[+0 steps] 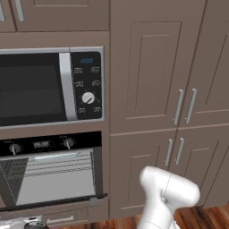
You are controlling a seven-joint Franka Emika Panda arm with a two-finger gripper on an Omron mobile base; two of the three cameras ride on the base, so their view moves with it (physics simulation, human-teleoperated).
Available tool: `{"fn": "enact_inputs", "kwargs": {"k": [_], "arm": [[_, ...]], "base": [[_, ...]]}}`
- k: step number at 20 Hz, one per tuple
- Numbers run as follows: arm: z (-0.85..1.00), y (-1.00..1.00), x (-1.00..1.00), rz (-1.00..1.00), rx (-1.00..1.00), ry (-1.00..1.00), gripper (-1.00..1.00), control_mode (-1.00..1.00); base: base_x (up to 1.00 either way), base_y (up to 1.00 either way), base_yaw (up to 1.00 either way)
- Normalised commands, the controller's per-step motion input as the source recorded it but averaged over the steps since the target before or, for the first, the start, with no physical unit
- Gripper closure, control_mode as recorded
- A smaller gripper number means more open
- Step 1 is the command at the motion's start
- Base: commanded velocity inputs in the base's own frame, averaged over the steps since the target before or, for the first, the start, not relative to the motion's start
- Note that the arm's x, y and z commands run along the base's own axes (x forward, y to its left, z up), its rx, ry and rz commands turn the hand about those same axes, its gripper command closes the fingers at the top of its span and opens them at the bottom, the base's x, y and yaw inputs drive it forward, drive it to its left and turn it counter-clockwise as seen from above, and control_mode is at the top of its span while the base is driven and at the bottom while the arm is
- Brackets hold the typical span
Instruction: Take the baked cake out of the oven and place it on the plate for cooling. Then close the oven door.
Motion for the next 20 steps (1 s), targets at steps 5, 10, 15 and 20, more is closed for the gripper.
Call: {"fn": "enact_inputs", "kwargs": {"k": [5,10,15,20], "arm": [[0.0,-0.18,0.92,0.0,-0.03,0.0,-1.0,-1.0],[0.0,-0.16,0.94,0.0,-0.03,0.0,-1.0,-1.0],[-0.01,-0.12,0.94,0.0,-0.05,0.0,-1.0,-1.0],[-0.09,-0.04,0.94,0.0,-0.12,0.04,-1.0,-1.0]], "base": [[0.0,0.0,0.0],[0.0,0.0,0.0],[0.0,0.0,0.0],[0.0,0.0,0.0]]}}
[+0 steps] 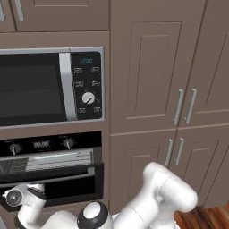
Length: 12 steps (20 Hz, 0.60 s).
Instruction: Take the baked cake out of the oven and place it on the plate for cooling. Then close the oven door.
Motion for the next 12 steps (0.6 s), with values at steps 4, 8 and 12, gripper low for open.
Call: {"fn": "enact_inputs", "kwargs": {"k": [4,8,12], "arm": [[-0.12,-0.02,0.94,0.0,-0.19,0.12,-1.0,-1.0],[-0.14,0.0,0.93,0.0,-0.28,0.18,-1.0,-1.0],[-0.23,0.0,0.76,0.0,-0.4,0.26,-1.0,-1.0]], "base": [[0.0,0.0,0.0],[0.0,0.0,0.0],[0.0,0.0,0.0]]}}
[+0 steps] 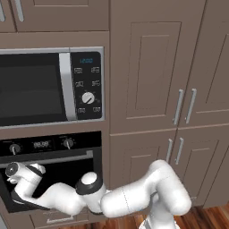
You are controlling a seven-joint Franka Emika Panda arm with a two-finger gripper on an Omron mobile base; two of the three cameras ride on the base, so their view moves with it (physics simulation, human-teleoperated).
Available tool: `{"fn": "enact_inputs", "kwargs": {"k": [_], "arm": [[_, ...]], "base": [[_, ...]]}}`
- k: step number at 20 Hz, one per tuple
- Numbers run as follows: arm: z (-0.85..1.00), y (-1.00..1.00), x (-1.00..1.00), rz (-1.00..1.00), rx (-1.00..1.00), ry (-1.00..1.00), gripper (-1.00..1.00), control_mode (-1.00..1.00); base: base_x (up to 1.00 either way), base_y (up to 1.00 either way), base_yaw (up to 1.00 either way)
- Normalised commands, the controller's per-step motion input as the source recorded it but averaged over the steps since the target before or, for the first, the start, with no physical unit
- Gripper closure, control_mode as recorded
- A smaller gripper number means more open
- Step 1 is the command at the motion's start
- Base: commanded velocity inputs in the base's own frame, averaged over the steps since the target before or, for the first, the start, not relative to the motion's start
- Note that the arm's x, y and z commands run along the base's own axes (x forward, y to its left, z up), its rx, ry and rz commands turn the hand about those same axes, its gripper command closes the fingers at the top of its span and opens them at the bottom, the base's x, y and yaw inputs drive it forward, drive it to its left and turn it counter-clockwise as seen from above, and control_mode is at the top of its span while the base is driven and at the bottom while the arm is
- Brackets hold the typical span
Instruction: Take the baked cake out of the oven and place it on the plate for cooling. Then close the oven door.
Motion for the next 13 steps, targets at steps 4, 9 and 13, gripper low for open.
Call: {"fn": "enact_inputs", "kwargs": {"k": [4,9,13], "arm": [[-0.54,0.17,0.31,0.02,-0.62,0.39,-1.0,-1.0],[-0.28,0.15,0.1,0.04,-0.54,0.26,-1.0,-1.0],[-0.03,0.23,-0.24,0.01,-0.38,0.13,-1.0,-1.0]], "base": [[0.0,0.0,0.0],[0.0,0.0,0.0],[0.0,0.0,0.0]]}}
